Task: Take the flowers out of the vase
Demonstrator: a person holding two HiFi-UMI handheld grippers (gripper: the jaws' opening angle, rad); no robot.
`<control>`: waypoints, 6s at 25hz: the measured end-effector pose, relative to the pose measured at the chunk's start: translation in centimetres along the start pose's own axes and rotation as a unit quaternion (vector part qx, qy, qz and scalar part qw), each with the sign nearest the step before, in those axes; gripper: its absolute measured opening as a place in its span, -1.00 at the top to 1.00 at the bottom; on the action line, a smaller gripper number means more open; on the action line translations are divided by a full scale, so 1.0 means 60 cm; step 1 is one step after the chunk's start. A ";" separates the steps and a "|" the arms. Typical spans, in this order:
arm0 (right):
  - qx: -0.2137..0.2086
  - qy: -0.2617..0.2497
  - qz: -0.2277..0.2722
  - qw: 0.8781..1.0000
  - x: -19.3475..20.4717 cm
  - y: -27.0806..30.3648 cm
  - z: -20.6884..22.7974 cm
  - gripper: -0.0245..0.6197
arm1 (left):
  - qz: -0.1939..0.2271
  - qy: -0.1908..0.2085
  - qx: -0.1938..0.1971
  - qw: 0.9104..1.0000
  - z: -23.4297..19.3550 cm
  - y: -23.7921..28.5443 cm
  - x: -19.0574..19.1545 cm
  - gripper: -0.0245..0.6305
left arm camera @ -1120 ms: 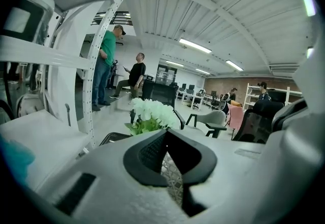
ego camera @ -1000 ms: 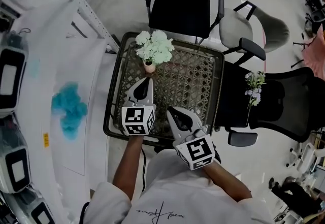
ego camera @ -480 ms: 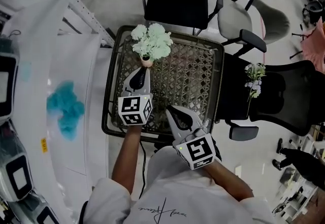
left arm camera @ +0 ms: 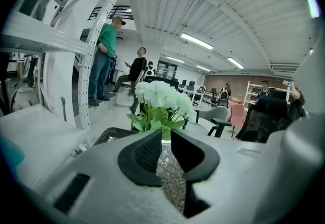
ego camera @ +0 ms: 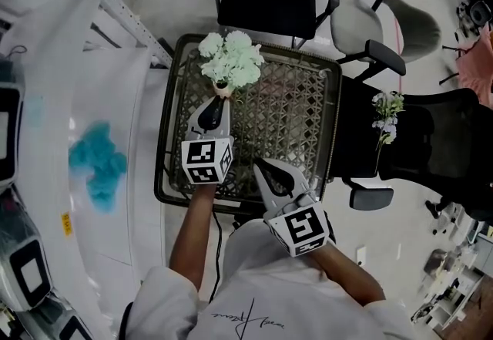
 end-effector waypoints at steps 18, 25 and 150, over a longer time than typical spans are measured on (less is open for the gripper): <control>0.010 0.017 -0.020 1.000 0.011 0.008 0.017 0.85 | -0.022 0.006 -0.006 1.000 -0.030 0.052 0.023 0.65; 0.011 0.026 -0.029 0.999 0.015 0.012 0.022 0.85 | -0.036 0.021 -0.007 0.999 -0.038 0.067 0.027 0.59; -0.010 0.053 0.000 0.999 0.043 -0.040 0.006 0.85 | 0.038 0.058 -0.046 0.997 -0.045 0.050 -0.056 0.77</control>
Point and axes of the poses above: the fingertips, and each gripper's own axes: y forward along the fingers, z to its right, x out of its underside, the point moved 10 cm from there along -y, backward along the fingers, and after that the axes turned 5 degrees about -z, right-handed, at the moved point
